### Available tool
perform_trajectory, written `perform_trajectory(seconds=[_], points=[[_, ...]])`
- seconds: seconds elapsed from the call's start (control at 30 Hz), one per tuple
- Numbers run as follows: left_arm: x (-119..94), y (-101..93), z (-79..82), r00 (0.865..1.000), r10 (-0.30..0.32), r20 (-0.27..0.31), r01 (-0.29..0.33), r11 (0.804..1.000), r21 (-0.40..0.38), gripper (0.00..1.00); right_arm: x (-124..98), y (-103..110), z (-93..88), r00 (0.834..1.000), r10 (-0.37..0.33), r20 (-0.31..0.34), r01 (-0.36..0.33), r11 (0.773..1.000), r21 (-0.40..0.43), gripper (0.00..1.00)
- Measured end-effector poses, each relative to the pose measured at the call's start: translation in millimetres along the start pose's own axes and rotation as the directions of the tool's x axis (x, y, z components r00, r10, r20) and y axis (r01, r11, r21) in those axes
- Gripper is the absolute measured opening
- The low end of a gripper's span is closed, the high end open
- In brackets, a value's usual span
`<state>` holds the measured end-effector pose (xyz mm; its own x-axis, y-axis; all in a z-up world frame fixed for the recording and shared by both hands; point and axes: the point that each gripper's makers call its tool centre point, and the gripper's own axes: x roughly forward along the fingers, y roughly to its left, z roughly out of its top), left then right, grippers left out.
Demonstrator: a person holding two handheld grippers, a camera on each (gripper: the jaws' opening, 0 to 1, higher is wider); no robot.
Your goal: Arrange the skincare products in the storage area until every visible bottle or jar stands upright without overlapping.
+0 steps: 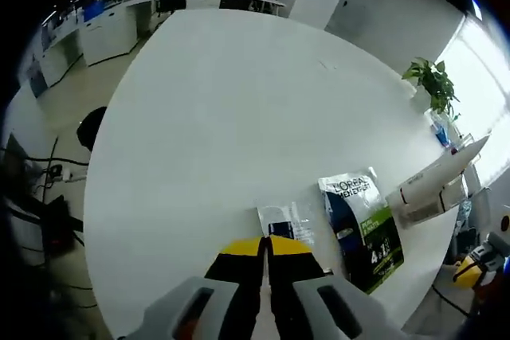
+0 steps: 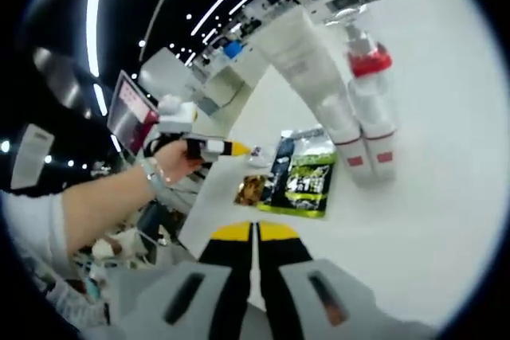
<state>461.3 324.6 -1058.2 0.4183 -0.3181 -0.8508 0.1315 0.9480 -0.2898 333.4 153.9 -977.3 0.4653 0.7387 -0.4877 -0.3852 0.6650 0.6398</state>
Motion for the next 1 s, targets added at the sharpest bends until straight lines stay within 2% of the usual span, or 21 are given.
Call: perform_trajectory(seconds=[0.2,0.3,0.43,1.0], points=[[2,4.7,-1.9,0.999,0.039,0.017,-0.038,0.999,-0.034,0.02,-2,-3,3.8,1.000,-0.014,0.020,0.014,1.000,0.009,0.01],[3,5.9,-5.1,0.998,0.046,0.038,-0.042,0.993,-0.108,0.02,-2,-2,3.7,1.000,-0.010,0.020,0.010,1.000,0.012,0.01],[6,4.6,-10.0,0.998,0.051,0.041,-0.044,0.988,-0.147,0.01,-2,-1,2.6,1.000,-0.006,0.015,0.006,1.000,0.012,0.01],[6,9.9,-7.0,0.994,0.090,0.060,-0.081,0.988,-0.135,0.04,-2,2,2.5,1.000,0.010,0.014,-0.010,1.000,0.020,0.01]])
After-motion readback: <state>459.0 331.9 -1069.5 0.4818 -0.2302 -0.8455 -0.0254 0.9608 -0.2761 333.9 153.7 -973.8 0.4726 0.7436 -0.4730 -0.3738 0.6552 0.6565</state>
